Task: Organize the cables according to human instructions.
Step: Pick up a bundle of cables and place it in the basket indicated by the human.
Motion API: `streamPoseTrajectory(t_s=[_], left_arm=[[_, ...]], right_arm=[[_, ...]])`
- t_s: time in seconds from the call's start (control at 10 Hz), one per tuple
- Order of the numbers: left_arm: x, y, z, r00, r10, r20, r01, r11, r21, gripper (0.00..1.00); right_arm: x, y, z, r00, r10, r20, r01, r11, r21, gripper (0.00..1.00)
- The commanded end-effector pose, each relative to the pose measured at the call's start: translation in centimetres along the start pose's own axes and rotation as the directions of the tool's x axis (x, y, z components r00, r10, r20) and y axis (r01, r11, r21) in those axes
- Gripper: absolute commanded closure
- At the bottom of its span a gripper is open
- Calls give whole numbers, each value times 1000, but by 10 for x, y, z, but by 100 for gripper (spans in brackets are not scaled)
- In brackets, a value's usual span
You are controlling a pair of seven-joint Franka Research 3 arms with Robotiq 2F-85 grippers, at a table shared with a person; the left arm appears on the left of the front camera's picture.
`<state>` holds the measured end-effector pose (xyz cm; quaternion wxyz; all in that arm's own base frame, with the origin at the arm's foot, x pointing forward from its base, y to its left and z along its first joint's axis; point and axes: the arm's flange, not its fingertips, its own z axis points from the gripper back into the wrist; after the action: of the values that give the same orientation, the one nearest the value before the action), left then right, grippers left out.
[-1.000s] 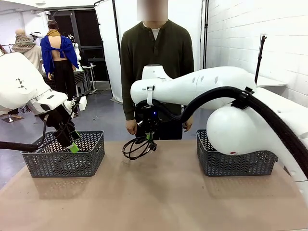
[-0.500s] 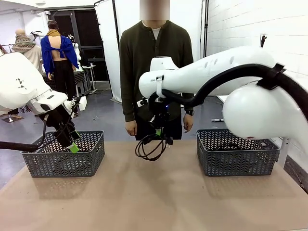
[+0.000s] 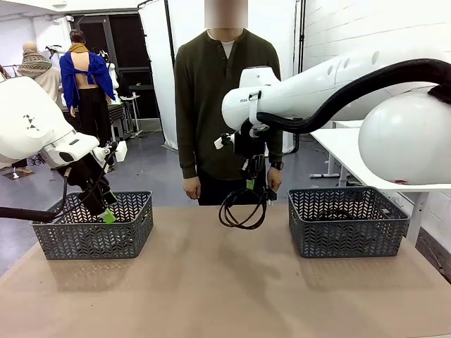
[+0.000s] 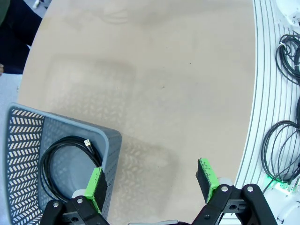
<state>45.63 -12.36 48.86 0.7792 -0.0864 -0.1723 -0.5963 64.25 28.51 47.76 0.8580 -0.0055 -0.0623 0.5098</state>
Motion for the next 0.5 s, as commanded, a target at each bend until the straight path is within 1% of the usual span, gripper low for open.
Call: streamPoseTrajectory(t_s=[0.0,0.4], left_arm=[[1,0,1,1000,2,0,-2,1000,3,0],[1,0,1,1000,2,0,-2,1000,3,0]], right_arm=[[0,-4,-2,1000,-9,-3,9,1000,-7,100],[0,-4,-2,1000,-9,-3,9,1000,-7,100]])
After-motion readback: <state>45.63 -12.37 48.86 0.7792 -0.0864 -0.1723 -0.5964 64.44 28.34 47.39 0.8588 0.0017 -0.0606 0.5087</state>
